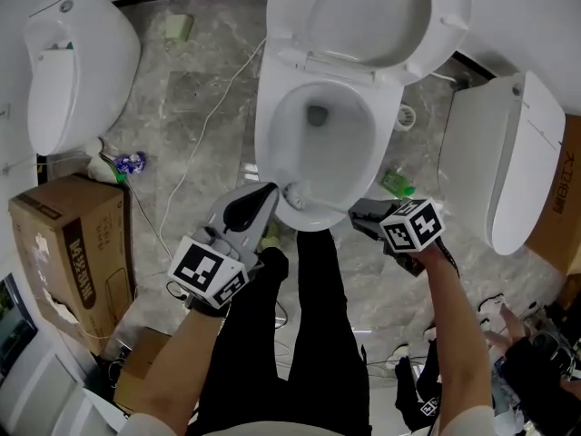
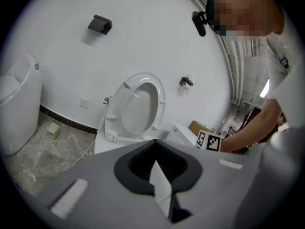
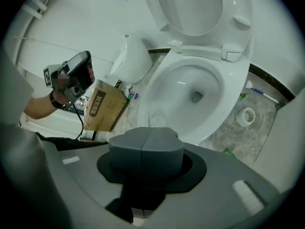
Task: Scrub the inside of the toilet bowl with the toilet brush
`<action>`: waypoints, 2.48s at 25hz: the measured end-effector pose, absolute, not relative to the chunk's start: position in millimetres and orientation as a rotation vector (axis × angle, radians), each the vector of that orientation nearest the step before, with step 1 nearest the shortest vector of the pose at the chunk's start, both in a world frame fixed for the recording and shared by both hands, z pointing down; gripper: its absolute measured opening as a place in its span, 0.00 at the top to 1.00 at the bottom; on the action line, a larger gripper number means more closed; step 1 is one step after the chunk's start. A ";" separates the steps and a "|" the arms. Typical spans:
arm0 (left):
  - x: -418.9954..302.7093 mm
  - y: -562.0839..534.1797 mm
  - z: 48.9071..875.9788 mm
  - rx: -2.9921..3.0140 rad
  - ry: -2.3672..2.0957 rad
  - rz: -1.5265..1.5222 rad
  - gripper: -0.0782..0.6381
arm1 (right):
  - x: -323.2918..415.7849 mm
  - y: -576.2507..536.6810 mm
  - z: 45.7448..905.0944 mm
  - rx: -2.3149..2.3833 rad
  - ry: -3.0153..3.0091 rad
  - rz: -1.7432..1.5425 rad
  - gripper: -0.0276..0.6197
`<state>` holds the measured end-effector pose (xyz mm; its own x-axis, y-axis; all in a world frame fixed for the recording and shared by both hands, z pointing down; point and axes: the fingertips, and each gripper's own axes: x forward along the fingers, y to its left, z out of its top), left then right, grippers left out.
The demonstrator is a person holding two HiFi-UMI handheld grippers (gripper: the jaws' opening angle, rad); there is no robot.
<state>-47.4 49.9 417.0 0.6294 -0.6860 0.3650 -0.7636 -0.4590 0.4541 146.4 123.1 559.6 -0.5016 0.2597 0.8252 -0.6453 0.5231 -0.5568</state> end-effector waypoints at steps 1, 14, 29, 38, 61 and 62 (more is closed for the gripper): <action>-46.8 50.7 416.6 2.262 -1.131 0.174 0.89 | 148.6 122.2 556.8 0.287 -1.764 1.110 0.70; -39.8 49.2 411.4 2.249 -1.165 0.159 0.89 | 147.7 84.4 532.0 -0.127 -1.622 0.569 0.70; -15.5 51.8 432.1 2.186 -1.172 0.141 0.89 | 150.8 33.0 537.3 -0.335 -1.401 0.200 0.70; -29.1 47.7 436.1 2.159 -1.203 0.146 0.89 | 153.0 -1.3 543.8 -0.328 -1.339 0.016 0.70; -0.7 34.6 460.9 2.211 -1.076 0.208 0.89 | 165.3 -8.4 557.7 0.204 -1.507 -0.165 0.70; -0.2 34.2 461.4 2.213 -1.070 0.213 0.89 | 166.8 -8.7 558.6 0.249 -1.528 -0.116 0.70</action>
